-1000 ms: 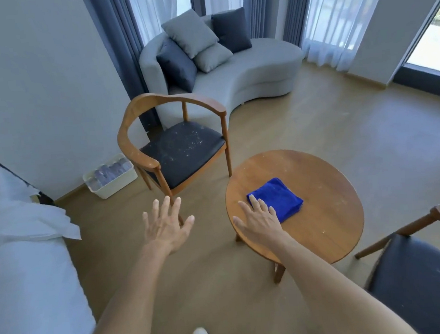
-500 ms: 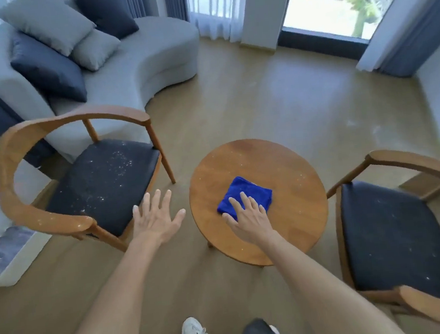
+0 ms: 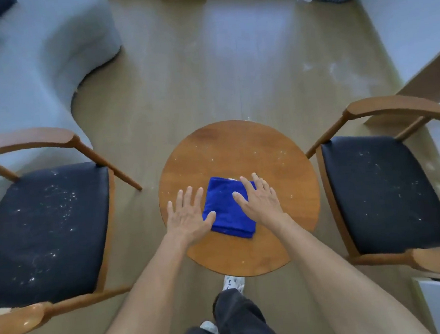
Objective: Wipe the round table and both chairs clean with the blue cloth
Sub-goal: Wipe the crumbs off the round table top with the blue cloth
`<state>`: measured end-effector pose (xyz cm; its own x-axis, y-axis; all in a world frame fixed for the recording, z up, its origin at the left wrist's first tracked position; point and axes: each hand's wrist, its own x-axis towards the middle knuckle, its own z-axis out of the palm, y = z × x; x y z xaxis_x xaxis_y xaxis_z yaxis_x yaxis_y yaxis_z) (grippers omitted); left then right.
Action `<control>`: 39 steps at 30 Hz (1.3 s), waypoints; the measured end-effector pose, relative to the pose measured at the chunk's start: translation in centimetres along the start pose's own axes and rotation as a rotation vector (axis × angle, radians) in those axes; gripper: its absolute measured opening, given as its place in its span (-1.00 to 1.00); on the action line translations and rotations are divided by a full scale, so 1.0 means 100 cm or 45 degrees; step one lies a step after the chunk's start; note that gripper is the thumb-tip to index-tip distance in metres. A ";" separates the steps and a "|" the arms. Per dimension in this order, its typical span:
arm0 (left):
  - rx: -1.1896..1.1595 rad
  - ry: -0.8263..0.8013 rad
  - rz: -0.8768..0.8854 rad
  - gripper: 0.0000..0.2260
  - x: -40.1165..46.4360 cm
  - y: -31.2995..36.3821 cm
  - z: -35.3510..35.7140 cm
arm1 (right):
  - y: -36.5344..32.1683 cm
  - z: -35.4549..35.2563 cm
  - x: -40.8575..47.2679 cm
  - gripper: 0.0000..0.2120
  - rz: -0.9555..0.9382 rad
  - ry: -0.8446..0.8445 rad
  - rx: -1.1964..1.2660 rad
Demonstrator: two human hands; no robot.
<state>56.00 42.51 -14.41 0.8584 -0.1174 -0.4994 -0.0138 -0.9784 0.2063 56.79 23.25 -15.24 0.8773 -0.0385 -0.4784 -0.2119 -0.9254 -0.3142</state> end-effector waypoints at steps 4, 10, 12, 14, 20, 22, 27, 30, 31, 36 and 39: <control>0.008 -0.079 0.001 -0.34 0.040 -0.013 0.008 | 0.003 0.012 0.027 -0.43 0.051 -0.055 0.019; 0.039 -0.177 0.067 -0.32 0.101 -0.019 0.030 | 0.007 0.036 0.071 -0.41 0.037 -0.163 -0.138; 0.095 -0.202 0.098 -0.33 0.116 -0.018 0.043 | 0.005 0.044 0.087 -0.42 -0.013 -0.165 -0.204; 0.179 -0.173 0.110 -0.43 0.125 -0.017 0.058 | 0.001 0.050 0.102 -0.43 -0.100 -0.156 -0.288; 0.211 -0.257 -0.092 -0.72 0.134 -0.012 0.097 | -0.018 0.071 0.140 -0.45 -0.472 -0.116 -0.508; 0.178 -0.275 -0.159 -0.74 0.133 -0.011 0.108 | -0.024 0.078 0.152 -0.47 -0.645 -0.118 -0.606; -0.003 -0.267 -0.315 -0.74 0.128 -0.009 0.126 | -0.031 0.090 0.174 -0.62 -0.869 -0.090 -0.788; -0.098 -0.248 -0.390 -0.79 0.128 -0.008 0.130 | -0.027 0.088 0.177 -0.76 -0.873 -0.066 -0.829; -0.127 -0.245 -0.411 -0.81 0.127 -0.007 0.130 | -0.026 0.086 0.177 -0.81 -0.880 -0.059 -0.829; -0.147 -0.162 -0.344 -0.82 0.128 -0.001 0.111 | -0.014 0.067 0.171 -0.85 -0.833 0.116 -0.765; -0.025 0.023 -0.196 -0.75 0.153 -0.001 0.080 | 0.014 0.046 0.172 -0.74 -0.636 0.252 -0.560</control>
<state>65.04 39.45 -28.87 0.8585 0.0370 -0.5115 0.1287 -0.9810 0.1451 69.63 22.98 -27.69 0.8950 0.4029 -0.1913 0.3958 -0.9152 -0.0760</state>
